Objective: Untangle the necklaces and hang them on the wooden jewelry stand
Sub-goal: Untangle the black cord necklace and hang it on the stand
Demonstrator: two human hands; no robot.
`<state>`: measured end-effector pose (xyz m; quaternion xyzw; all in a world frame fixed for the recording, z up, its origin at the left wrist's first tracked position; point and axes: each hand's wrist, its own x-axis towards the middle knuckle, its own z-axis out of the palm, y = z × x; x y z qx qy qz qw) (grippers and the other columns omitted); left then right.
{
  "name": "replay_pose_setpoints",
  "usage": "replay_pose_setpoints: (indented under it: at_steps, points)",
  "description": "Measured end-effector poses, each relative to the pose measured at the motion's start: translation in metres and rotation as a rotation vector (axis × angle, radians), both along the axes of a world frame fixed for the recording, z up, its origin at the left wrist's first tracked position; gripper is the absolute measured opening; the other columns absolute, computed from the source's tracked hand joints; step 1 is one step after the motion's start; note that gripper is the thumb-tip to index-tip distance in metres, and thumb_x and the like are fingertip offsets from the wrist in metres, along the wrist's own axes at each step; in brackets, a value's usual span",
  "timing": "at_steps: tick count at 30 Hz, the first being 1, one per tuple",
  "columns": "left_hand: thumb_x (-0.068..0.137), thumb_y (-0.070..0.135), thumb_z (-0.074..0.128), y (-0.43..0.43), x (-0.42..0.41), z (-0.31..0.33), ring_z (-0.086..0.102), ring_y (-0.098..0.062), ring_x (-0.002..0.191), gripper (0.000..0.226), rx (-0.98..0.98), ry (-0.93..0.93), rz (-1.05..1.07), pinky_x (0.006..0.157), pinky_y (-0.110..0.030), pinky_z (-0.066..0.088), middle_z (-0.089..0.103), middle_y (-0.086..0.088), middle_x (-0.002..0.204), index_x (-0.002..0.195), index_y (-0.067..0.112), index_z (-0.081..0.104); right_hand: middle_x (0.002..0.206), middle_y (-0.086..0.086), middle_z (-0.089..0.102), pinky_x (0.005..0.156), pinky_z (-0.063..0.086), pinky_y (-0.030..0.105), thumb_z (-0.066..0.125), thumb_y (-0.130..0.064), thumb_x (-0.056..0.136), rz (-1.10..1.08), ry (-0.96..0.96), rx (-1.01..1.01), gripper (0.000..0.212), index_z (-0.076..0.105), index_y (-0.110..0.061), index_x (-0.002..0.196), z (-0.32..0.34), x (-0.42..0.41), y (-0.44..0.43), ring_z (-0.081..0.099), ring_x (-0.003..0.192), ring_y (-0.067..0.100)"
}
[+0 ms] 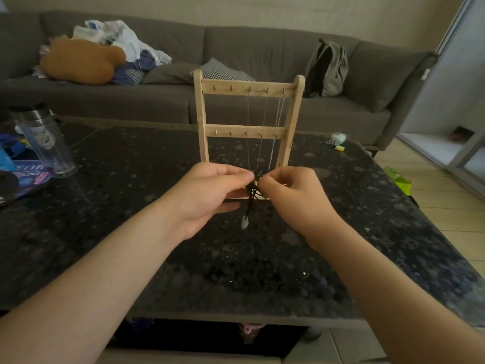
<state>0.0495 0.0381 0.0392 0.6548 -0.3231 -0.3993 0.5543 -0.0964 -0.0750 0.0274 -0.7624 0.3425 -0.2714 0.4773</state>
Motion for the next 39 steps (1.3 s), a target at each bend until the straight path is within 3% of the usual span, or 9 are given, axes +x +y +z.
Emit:
replay_pose_setpoints:
  at_steps: [3,5,7,11,14,16,23,31,39]
  points:
    - [0.107,0.031,0.066,-0.001,-0.001,0.000,0.075,-0.014,0.113,0.021,0.011,-0.086,-0.004,0.111,-0.049,0.054,0.083,0.003,0.110,0.114,0.021,0.082,0.088,0.013,0.074,0.076,0.061,0.042,0.056,-0.027,0.104,0.057,0.032,0.029,0.024,0.073,-0.012,0.097,0.005,0.000,0.001,0.070,0.077,0.020]
    - [0.109,0.037,0.060,-0.001,-0.002,0.001,0.074,-0.014,0.115,0.027,0.015,-0.118,-0.031,0.111,-0.049,0.053,0.082,0.003,0.111,0.116,0.021,0.081,0.106,0.019,0.074,0.095,0.058,0.056,0.049,-0.028,0.107,0.062,0.029,0.036,0.029,0.071,-0.010,0.102,0.006,0.000,0.003,0.071,0.102,0.035]
    - [0.111,0.040,0.056,-0.001,-0.003,0.001,0.073,-0.016,0.116,0.031,0.017,-0.116,-0.044,0.112,-0.051,0.052,0.082,0.001,0.112,0.118,0.019,0.079,0.109,0.020,0.073,0.099,0.057,0.061,0.046,-0.029,0.109,0.072,0.029,0.028,0.031,0.070,-0.010,0.106,0.006,0.001,0.004,0.069,0.108,0.038]
    - [0.110,0.038,0.058,-0.002,-0.001,0.002,0.076,-0.020,0.112,0.029,-0.009,-0.038,0.011,0.112,-0.052,0.052,0.083,-0.003,0.111,0.113,0.019,0.080,0.101,0.010,0.076,0.087,0.064,0.050,0.055,-0.031,0.110,0.074,0.005,0.001,0.022,0.072,-0.019,0.104,0.004,0.000,0.004,0.072,0.098,0.030]
    - [0.108,0.039,0.061,-0.002,-0.001,0.001,0.075,-0.023,0.115,0.029,0.003,0.005,0.018,0.112,-0.052,0.053,0.082,-0.004,0.115,0.106,0.020,0.083,0.090,-0.001,0.076,0.078,0.063,0.031,0.071,-0.032,0.102,0.043,-0.050,-0.143,0.010,0.074,-0.023,0.099,0.002,-0.003,0.002,0.073,0.082,0.014]
    - [0.107,0.041,0.063,-0.002,-0.001,0.000,0.073,-0.023,0.118,0.030,0.010,-0.016,0.002,0.111,-0.051,0.053,0.081,-0.003,0.117,0.108,0.019,0.083,0.090,-0.006,0.075,0.075,0.062,0.026,0.081,-0.035,0.094,0.017,-0.085,-0.247,0.016,0.073,-0.027,0.105,0.000,-0.004,0.002,0.073,0.082,0.007]
    - [0.104,0.047,0.066,-0.002,-0.001,0.000,0.072,-0.021,0.119,0.035,0.020,-0.127,0.025,0.111,-0.051,0.053,0.082,0.000,0.112,0.106,0.018,0.084,0.099,-0.018,0.078,0.085,0.059,0.016,0.076,-0.019,0.099,0.090,-0.060,-0.467,0.018,0.082,-0.025,0.115,-0.001,-0.003,0.003,0.072,0.094,-0.004]
    - [0.104,0.020,0.068,-0.002,-0.004,0.001,0.078,-0.019,0.107,0.014,0.067,-0.190,-0.054,0.109,-0.051,0.057,0.083,-0.002,0.106,0.112,0.019,0.079,0.098,-0.004,0.079,0.091,0.065,0.037,0.062,-0.013,0.107,0.050,-0.014,-0.159,0.020,0.079,-0.022,0.115,-0.001,-0.002,-0.006,0.075,0.094,0.011]
    - [0.107,0.006,0.060,-0.003,-0.004,0.000,0.079,-0.019,0.105,0.027,0.073,-0.203,0.008,0.104,-0.052,0.060,0.082,-0.002,0.109,0.113,0.024,0.079,0.091,0.006,0.080,0.089,0.066,0.039,0.060,-0.016,0.108,0.025,-0.010,0.051,0.020,0.079,-0.020,0.103,0.000,-0.001,-0.005,0.078,0.091,0.020]
